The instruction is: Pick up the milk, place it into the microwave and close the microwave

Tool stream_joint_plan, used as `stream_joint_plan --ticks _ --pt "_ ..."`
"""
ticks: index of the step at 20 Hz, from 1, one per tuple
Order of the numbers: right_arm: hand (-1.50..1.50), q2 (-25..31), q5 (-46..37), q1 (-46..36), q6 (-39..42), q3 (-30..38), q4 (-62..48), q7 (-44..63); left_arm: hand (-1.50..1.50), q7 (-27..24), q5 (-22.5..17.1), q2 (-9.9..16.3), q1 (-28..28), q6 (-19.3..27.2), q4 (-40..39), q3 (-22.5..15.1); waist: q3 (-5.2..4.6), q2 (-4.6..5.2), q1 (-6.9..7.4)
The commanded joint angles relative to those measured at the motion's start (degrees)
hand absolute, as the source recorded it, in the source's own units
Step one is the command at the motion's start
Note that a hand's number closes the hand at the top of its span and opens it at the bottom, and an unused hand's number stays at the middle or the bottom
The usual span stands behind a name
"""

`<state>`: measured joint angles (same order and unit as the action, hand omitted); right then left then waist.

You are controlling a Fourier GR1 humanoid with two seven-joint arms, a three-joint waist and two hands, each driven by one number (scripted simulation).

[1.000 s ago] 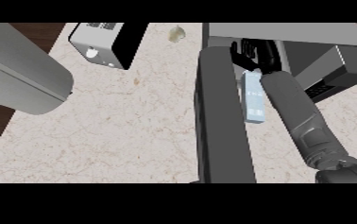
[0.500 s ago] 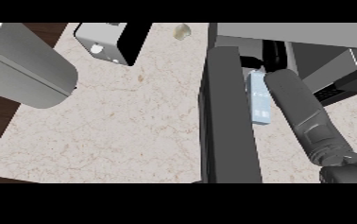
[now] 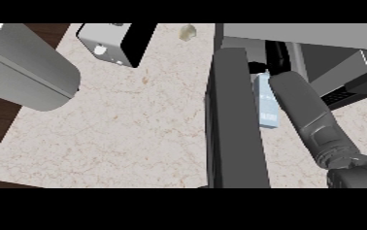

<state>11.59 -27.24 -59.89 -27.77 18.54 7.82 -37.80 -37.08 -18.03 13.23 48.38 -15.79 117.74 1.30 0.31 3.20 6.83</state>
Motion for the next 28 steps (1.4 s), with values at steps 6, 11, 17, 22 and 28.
stream_joint_plan --ticks 6,11,17,22,28 --pt "-1.50 -0.10 3.30 2.14 10.25 2.86 -0.39 -7.02 -1.50 1.73 1.30 -0.48 -0.81 -0.78 0.46 -2.96 -0.03 -0.93 -1.76" --pt "-1.50 0.45 5.86 4.72 16.37 4.96 -0.04 -11.25 -1.50 3.51 5.15 -3.13 1.25 0.65 4.79 -9.00 -0.04 -1.64 -3.00" --pt "-1.50 -0.31 6.66 8.03 21.58 4.86 0.22 -13.86 -1.50 4.97 9.85 -3.53 -2.34 1.71 3.61 -11.29 -0.19 -2.46 -4.72" --pt "-1.50 -2.87 7.80 11.99 24.62 4.33 2.54 -16.21 -1.50 6.08 19.11 -7.68 -3.57 6.07 3.85 -19.30 -0.27 -3.30 -6.53" --pt "-1.50 -4.66 8.87 18.94 28.94 2.39 7.58 -17.59 -1.50 16.17 17.94 -7.36 -10.74 6.87 6.19 -20.41 -0.32 -3.55 -7.60"
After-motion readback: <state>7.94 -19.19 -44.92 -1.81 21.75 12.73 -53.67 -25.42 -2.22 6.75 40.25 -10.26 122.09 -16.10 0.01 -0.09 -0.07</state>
